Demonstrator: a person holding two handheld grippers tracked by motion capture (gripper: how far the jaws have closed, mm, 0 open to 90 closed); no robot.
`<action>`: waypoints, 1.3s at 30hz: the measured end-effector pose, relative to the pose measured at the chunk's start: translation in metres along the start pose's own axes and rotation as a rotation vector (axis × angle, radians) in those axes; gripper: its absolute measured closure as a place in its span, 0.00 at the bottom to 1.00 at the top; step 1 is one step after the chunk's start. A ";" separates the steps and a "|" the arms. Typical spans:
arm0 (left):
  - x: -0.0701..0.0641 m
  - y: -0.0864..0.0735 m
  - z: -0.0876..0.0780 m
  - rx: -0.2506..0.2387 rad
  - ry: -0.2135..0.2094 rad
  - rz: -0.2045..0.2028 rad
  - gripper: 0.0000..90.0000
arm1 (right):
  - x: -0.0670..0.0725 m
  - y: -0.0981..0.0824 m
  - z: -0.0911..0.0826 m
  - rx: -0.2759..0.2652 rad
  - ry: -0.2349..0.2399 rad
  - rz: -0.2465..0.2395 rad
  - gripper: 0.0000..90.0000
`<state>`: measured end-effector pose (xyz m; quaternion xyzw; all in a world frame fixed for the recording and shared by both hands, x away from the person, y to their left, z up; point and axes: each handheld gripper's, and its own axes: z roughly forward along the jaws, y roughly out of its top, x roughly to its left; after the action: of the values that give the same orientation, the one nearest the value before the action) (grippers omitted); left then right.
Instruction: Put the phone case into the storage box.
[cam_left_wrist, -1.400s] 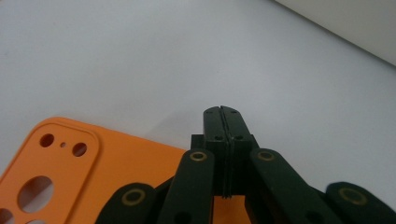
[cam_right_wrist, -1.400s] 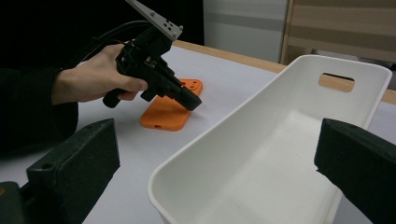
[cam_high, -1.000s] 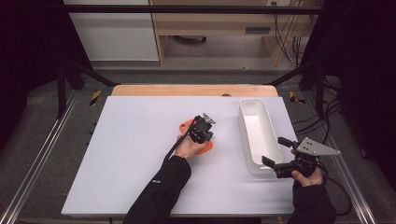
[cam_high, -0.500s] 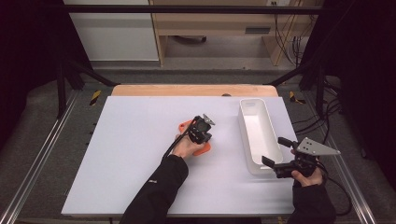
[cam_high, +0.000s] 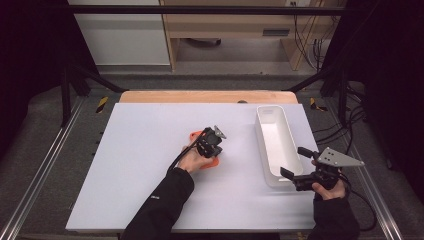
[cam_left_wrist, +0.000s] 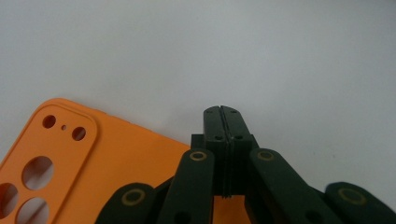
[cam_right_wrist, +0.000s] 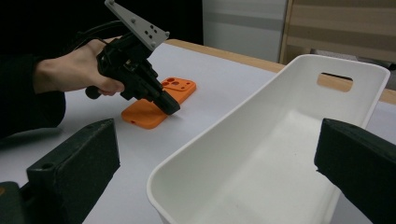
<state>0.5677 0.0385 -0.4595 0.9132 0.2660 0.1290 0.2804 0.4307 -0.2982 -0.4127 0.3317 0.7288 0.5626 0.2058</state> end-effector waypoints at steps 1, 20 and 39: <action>0.000 -0.001 -0.001 0.000 0.001 0.002 1.00 | 0.000 0.000 0.000 -0.001 0.000 0.000 0.00; 0.002 -0.022 -0.019 0.044 0.003 0.053 1.00 | 0.000 0.000 0.000 0.000 -0.003 -0.003 0.00; 0.014 -0.048 -0.040 0.070 0.032 0.053 1.00 | 0.001 0.000 0.001 0.006 -0.001 -0.005 0.00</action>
<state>0.5446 0.0977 -0.4534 0.9271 0.2506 0.1415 0.2403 0.4308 -0.2970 -0.4133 0.3308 0.7311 0.5597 0.2068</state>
